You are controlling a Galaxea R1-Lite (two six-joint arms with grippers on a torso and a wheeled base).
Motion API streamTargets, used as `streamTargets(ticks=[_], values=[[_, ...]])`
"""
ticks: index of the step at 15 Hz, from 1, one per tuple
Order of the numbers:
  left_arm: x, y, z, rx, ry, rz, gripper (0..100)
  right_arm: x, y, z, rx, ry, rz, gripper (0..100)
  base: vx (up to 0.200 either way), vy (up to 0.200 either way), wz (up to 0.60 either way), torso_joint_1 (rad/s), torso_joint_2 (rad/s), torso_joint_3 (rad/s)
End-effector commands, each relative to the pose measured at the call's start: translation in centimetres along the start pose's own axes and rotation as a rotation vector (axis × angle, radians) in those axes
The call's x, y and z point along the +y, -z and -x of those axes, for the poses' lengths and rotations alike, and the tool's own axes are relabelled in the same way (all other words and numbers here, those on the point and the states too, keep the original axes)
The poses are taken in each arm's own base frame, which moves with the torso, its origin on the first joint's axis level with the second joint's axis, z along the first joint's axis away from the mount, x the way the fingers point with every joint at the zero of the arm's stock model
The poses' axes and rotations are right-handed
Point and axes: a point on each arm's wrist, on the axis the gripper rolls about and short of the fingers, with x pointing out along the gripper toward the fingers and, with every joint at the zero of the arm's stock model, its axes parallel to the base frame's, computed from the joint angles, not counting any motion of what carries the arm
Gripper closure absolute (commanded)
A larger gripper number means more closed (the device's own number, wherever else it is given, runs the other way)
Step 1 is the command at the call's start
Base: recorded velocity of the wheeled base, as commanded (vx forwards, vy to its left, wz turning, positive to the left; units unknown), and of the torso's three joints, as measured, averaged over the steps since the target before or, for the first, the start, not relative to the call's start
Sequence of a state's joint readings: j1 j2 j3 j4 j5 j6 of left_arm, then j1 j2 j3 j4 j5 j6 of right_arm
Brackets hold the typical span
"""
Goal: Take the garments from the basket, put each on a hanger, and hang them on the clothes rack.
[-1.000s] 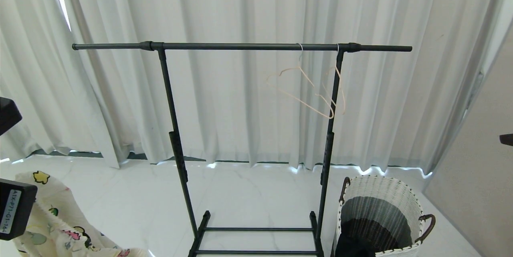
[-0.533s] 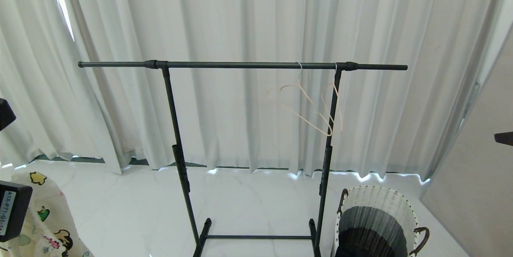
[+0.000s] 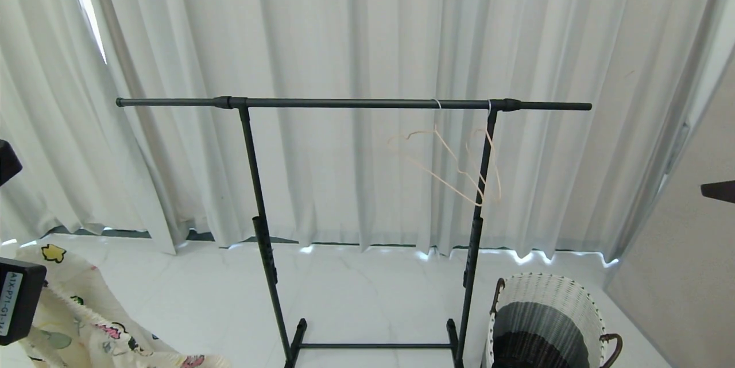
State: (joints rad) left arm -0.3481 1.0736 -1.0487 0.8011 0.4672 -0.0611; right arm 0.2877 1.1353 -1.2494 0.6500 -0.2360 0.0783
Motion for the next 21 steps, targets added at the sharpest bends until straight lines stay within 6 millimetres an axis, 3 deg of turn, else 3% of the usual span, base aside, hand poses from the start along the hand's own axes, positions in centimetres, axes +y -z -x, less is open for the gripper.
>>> streamTargets(ticks=[1, 7, 15, 21], values=[[0.1, 0.1, 0.1, -0.003, 0.0, 0.003, 100, 0.1, -0.1, -0.1, 0.002, -0.011, 0.001, 0, 0.0, 0.2, 0.0, 0.012, -0.01, -0.002], [0.0, 0.1, 0.0, -0.018, 0.004, 0.004, 100, 0.5, -0.3, -1.8, -0.059, -0.084, -0.018, 0, 0.0, 0.033, 0.0, -0.001, 0.0, 0.0], [-0.1, 0.1, 0.3, -0.035, 0.021, -0.006, 100, 1.1, -1.6, -4.8, -0.081, -0.124, -0.027, 0, 0.2, 0.0, 0.0, 0.001, 0.0, 0.001], [-0.2, -0.1, 0.5, -0.045, 0.025, -0.039, 100, 0.8, -1.9, -9.2, -0.02, -0.068, -0.04, 0, 0.2, 0.0, 0.0, 0.003, 0.0, 0.0]])
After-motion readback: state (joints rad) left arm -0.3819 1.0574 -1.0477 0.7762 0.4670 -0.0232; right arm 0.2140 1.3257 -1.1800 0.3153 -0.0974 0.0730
